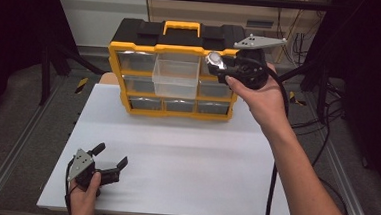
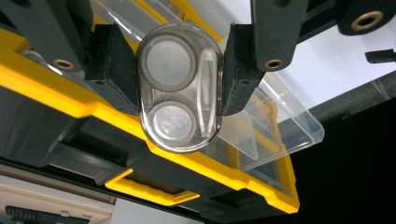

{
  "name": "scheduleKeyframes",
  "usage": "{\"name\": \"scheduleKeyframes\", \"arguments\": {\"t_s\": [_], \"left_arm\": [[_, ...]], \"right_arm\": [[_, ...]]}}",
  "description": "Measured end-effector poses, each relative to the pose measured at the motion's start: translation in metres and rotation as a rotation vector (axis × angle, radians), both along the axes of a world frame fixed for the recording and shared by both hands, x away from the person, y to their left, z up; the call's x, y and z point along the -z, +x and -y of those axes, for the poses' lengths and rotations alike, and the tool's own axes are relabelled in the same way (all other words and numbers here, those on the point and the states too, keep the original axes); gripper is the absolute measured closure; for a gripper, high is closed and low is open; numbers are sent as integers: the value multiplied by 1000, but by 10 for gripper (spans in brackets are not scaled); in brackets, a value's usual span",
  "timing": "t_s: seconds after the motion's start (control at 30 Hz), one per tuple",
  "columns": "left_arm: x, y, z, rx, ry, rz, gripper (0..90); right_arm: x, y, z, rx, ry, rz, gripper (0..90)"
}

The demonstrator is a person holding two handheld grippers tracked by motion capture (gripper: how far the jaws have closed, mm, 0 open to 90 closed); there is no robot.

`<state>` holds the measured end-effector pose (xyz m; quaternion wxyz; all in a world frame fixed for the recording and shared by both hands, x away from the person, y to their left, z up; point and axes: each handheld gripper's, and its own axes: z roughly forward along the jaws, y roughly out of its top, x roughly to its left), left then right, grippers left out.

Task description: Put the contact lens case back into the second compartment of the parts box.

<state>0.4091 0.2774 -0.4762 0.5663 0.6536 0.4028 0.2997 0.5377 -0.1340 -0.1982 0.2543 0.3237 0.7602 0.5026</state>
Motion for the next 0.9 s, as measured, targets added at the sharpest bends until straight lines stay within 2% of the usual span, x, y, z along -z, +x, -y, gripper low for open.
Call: {"name": "scheduleKeyframes", "arguments": {"t_s": [0.2, 0.43, 0.9], "left_arm": [[0, 1, 1, 3, 5, -1, 16], [0, 1, 2, 6, 7, -1, 16], [0, 2, 3, 14, 11, -3, 16]], "right_arm": [[-5, 1, -11, -17, 0, 17, 492], [-6, 4, -30, -32, 0, 12, 491], [-4, 20, -65, -46, -54, -5, 491]]}}
